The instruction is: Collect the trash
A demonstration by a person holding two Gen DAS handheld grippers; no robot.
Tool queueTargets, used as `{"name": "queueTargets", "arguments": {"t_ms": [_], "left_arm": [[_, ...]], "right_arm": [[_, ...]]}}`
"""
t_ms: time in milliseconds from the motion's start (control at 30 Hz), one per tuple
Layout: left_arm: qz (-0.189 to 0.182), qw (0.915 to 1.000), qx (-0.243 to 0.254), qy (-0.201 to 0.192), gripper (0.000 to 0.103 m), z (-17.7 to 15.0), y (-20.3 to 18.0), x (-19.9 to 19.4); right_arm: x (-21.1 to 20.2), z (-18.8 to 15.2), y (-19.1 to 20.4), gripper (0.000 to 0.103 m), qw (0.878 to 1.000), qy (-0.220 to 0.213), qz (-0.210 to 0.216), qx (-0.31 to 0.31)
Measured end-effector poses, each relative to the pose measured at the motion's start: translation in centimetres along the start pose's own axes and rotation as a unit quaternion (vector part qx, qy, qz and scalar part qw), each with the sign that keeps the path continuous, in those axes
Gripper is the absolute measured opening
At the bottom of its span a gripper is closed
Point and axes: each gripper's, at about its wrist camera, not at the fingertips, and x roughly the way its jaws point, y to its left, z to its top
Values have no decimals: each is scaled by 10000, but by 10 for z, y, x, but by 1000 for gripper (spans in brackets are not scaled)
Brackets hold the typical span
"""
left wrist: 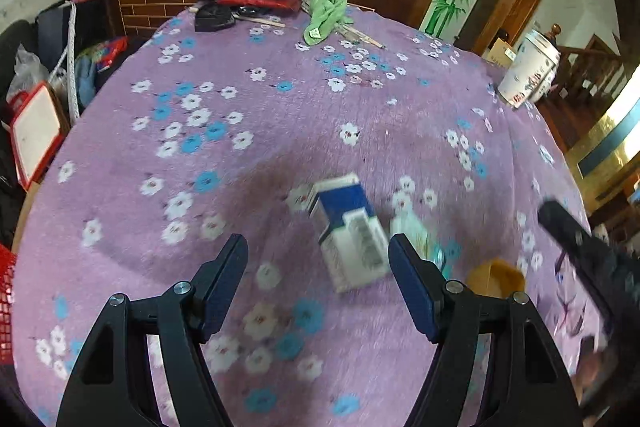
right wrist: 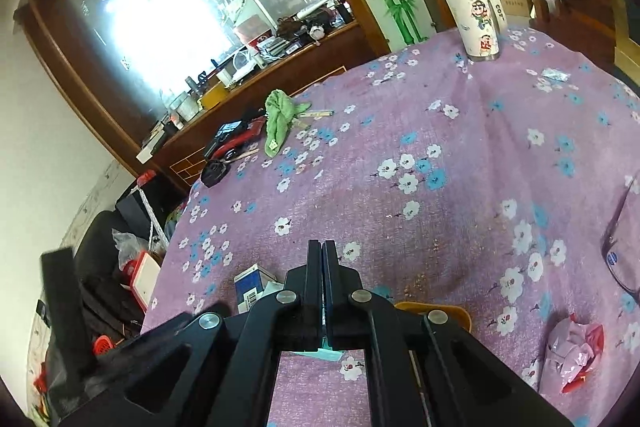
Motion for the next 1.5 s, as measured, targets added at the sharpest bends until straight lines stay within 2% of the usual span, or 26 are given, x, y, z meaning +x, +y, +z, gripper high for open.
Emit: {"name": "queueTargets", "arguments": {"t_ms": [300,367,400,433,467,633,667,733,867,900,933,1000,1300,1433,1500], "left_arm": [[44,9990,287,336,70,7,-26,45],[82,9985,389,366,53,3,-24,48],[99,9981,447,420,48,0,-21,49],[131,9978,466,449,38,-1,-17,50],[169,9976,481,470,33,-4,-11,50],[286,9977,516,327,33,-20,28,33],[311,9978,510,295,33,-23,34,30],[411,9978,493,139,33,-31,50,20],[517,9970,561,-140,33,-41,64,12],[479,9970,571,-188,33,-42,64,11],[440,9970,583,-238,33,-43,65,11],[435,9967,605,-330,33,-43,65,13],[231,9974,529,-430,33,-39,74,16],[366,9970,464,-498,33,-38,79,15],[333,9976,367,-475,33,-36,84,15]], "right_arm": [[-2,-1,1,2,10000,-43,-35,11],[-2,-1,1,2,10000,-38,-46,12],[-2,-1,1,2,10000,-29,-42,9],[-2,-2,1,2,10000,-15,-42,-8],[-1,-2,2,2,10000,0,-45,-30],[14,-7,9,4,9992,335,-22,-221],[21,-10,11,10,9984,510,-2,-260],[37,-15,13,35,9957,851,-34,-355],[55,-22,14,38,9929,1050,-233,-517],[56,-21,15,44,9926,989,-316,-627],[57,-21,15,57,9923,954,-396,-688],[61,-21,12,66,9918,978,-461,-688],[82,-34,22,70,9802,1668,-409,-985],[77,-48,39,79,9681,2071,-76,-1410],[76,-57,53,80,9575,2221,-11,-1841]]}}
